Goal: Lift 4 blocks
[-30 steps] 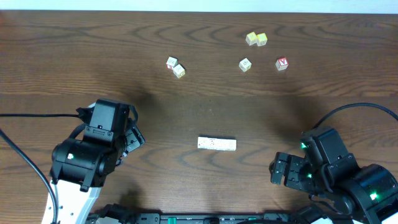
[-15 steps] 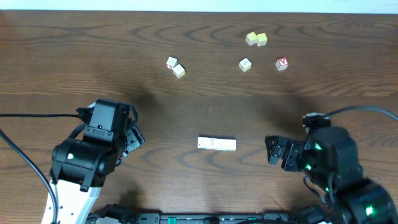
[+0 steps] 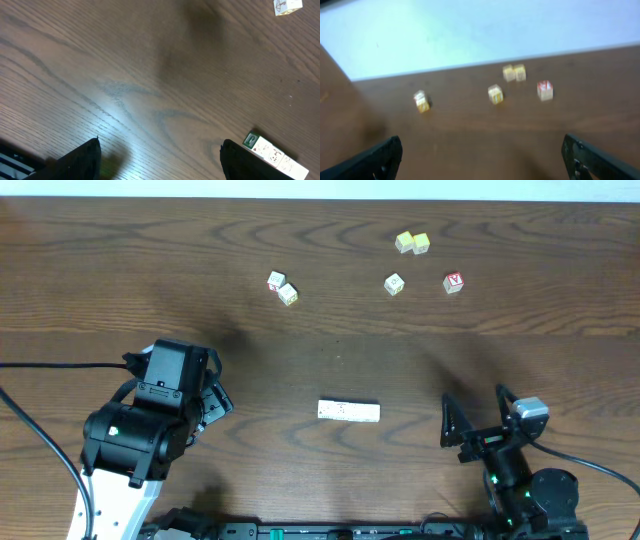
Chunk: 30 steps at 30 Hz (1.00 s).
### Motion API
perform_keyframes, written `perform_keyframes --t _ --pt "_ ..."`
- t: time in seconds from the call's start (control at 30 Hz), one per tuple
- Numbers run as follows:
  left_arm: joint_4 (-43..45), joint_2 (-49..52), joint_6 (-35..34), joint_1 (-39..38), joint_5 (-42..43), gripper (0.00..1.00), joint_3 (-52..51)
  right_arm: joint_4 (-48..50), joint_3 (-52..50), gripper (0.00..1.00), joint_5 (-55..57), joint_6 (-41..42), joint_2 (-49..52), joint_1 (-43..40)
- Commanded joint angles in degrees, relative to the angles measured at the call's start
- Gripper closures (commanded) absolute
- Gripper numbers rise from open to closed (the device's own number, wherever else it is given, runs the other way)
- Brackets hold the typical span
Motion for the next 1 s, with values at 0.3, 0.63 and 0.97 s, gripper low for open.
perform_keyframes --t 0.3,0.63,0.97 --pt "-0.2 0.0 -0.3 0.2 -1.0 0.23 0.6 18.5 -11.8 0.01 -0.8 -2.9 -0.7 -3.6" --pt "-0.2 0.0 -0.3 0.2 -1.0 0.23 0.6 13.0 -11.8 0.01 2.0 -3.0 -0.8 -4.5" --pt "-0.2 0.0 -0.3 0.2 -1.0 0.23 0.6 13.2 -11.8 0.01 2.0 -2.9 -0.7 -4.5"
